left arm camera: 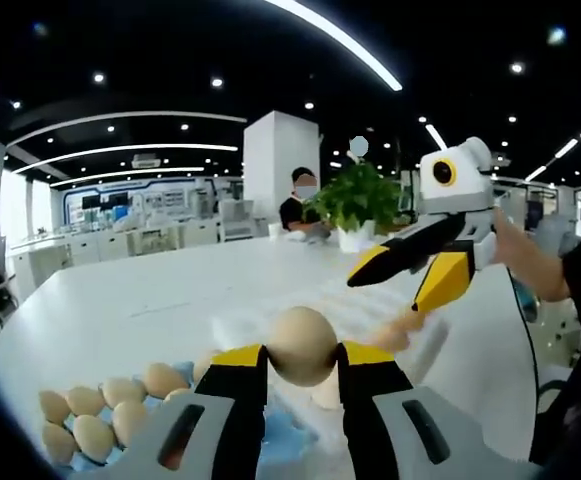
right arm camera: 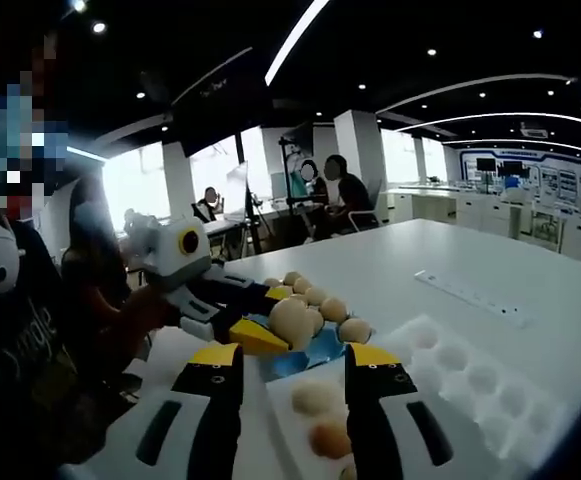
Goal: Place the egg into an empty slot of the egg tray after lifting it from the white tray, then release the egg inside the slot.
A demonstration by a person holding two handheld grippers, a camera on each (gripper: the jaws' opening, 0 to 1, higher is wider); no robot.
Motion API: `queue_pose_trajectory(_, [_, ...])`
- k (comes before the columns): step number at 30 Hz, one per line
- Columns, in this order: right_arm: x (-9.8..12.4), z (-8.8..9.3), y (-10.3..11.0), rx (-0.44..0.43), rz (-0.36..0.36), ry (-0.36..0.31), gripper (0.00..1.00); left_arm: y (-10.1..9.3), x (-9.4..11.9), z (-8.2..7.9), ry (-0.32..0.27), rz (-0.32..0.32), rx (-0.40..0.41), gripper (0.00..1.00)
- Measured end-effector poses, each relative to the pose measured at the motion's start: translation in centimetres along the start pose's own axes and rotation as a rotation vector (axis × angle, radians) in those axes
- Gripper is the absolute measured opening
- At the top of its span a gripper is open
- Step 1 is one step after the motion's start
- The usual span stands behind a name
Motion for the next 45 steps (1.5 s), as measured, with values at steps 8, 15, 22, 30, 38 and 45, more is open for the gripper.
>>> queue_pose_trajectory(8, [0.3,0.4,0.2,0.002,0.005,0.005,0.43,1.2,-0.2,1.0,0.014,-0.033,0.014,0.28])
queue_pose_trajectory(15, [0.8,0.7,1.3,0.013,0.002,0.003,0.44,2.8,-1.1,2.0,0.035,-0.061,0.022,0.28])
queue_pose_trajectory(22, [1.2,0.7,1.8,0.021,0.009,-0.003,0.45,3.2,-1.4,2.4,0.057,-0.087,0.014,0.28])
queue_pose_trajectory(30, [1.4,0.6,2.0,0.030,0.015,-0.009,0.45,4.4,-1.9,3.4,0.105,-0.129,-0.024,0.28])
queue_pose_trajectory(38, [1.3,0.7,1.7,0.037,0.027,-0.002,0.45,4.5,-2.3,3.3,0.129,-0.141,-0.068,0.28])
queue_pose_trajectory(45, [1.3,0.7,1.6,0.039,0.026,0.000,0.46,4.5,-2.6,3.7,0.210,-0.165,-0.170,0.28])
Point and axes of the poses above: the point that each gripper's makers call its tool centre point, and the gripper's own axes: x roughly backward along the fingers, y roughly to its left, z roughly out of its underside, the point moved 2 cm from there along x, roughly backward along the fingers, and after that the axes turned 4 degrees about y, right-handed, at the moved point
